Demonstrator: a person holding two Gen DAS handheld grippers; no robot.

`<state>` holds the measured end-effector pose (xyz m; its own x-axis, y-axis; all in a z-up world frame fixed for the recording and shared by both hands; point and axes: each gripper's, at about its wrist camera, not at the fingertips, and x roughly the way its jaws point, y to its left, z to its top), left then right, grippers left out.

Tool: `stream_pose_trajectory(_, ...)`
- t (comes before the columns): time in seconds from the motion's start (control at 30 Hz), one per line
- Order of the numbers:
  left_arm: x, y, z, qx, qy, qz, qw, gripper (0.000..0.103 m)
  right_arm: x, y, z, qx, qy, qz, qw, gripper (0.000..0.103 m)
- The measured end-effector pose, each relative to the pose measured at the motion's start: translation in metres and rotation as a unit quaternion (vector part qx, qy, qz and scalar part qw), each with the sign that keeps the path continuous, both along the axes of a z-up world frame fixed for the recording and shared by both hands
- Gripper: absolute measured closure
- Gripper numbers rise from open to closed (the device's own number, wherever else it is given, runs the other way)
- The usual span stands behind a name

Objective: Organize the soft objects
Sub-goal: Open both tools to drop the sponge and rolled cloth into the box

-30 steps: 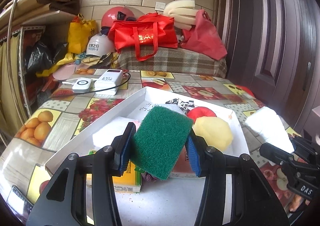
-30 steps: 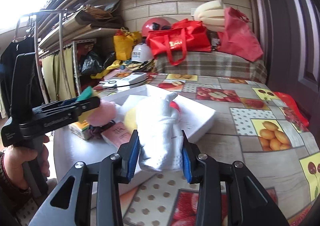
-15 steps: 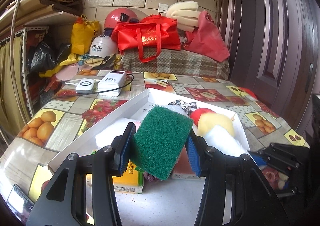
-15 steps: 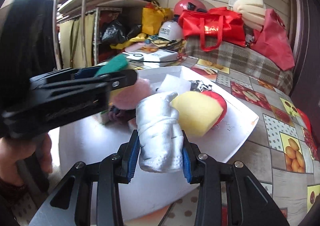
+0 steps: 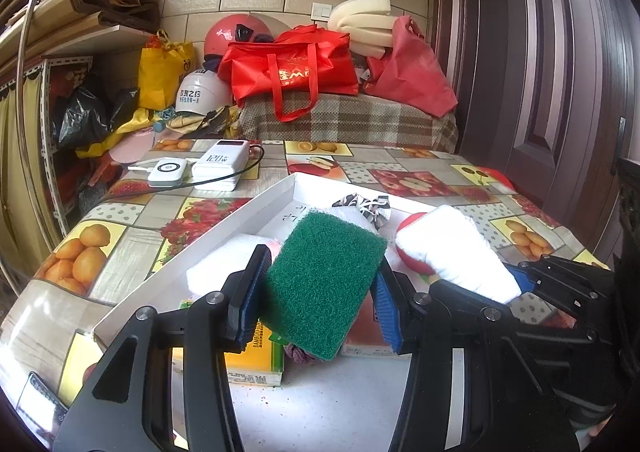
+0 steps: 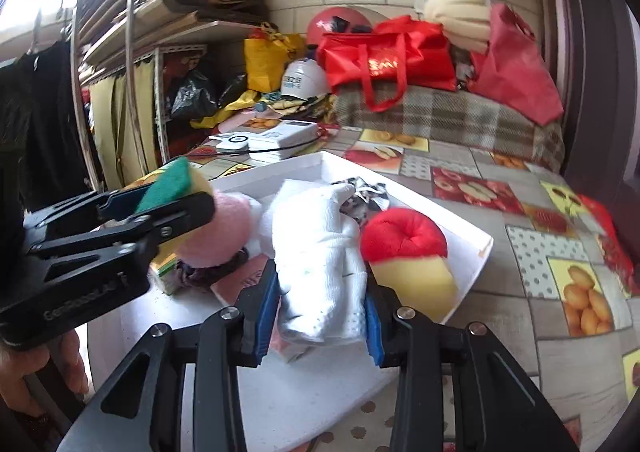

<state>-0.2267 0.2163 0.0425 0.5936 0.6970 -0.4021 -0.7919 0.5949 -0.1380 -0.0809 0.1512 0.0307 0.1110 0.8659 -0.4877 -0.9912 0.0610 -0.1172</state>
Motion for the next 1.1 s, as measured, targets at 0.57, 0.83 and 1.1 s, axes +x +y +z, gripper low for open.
stream_pose_trajectory(0.57, 0.01, -0.009, 0.0, 0.022, 0.028, -0.012, 0.9993, 0.054, 0.0, 0.003, 0.001, 0.005, -0.009, 0.003, 1.0, 0.065)
stream_pose_trajectory(0.83, 0.008, -0.012, 0.002, 0.033, 0.024, 0.004, 0.9992, 0.02, 0.002, 0.002, 0.001, 0.006, -0.005, -0.004, 1.0, 0.042)
stream_pose_trajectory(1.1, -0.001, -0.017, 0.003, 0.054, 0.012, 0.026, 0.9981, 0.0, 0.003, -0.001, 0.002, 0.015, -0.005, -0.011, 1.0, 0.0)
